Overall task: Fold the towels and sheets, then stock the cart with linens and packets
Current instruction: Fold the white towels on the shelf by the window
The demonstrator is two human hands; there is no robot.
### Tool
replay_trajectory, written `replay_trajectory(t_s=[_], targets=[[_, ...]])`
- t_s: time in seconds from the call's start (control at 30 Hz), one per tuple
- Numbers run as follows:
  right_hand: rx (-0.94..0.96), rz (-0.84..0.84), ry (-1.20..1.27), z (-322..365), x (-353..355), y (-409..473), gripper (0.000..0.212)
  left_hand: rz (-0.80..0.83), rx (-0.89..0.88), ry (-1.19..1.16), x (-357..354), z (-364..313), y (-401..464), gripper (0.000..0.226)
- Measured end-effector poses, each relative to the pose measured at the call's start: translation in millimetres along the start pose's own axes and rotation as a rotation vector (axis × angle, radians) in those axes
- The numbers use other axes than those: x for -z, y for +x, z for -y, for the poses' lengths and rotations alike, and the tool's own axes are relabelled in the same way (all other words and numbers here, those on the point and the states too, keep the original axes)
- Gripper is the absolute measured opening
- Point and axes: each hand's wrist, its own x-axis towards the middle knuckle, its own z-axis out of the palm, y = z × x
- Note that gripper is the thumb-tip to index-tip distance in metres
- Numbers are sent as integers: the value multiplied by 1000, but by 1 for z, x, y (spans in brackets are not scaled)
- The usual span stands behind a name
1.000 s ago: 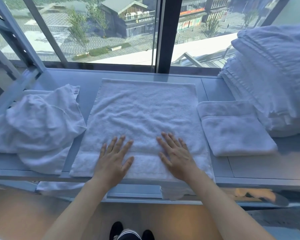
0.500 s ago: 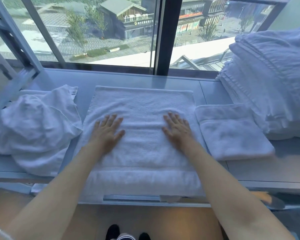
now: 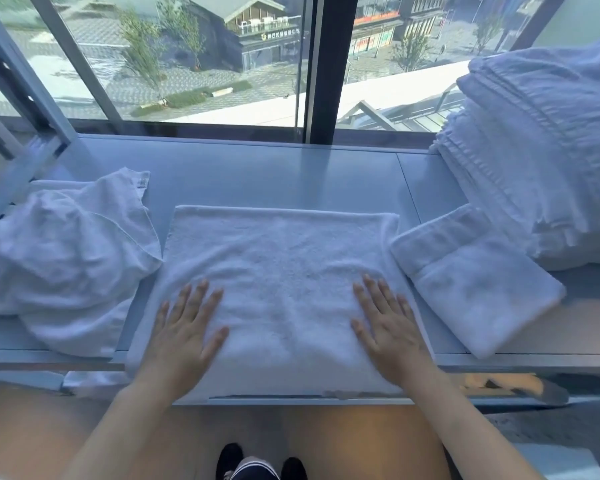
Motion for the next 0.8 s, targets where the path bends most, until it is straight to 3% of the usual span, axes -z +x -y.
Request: replay_trajectory(t_s=[0.23,0.37,0.43,0.6,0.8], targets=[[3,-13,52,16,2,-30,67,-48,64,-108,6,-10,-31,73],[41,-34,59,31,1,11,66,29,-39,-35,5,-44,2,76],[-18,-71,50,30,2,25,67,72,-51,50,1,-52,15,75],[-138,-367,-94,-12,11,24,63,27,-48,57,-5,-49,18,71],[-365,-271,-129,-50,22,31,61,1,-42,26,-6,-42,15,69]])
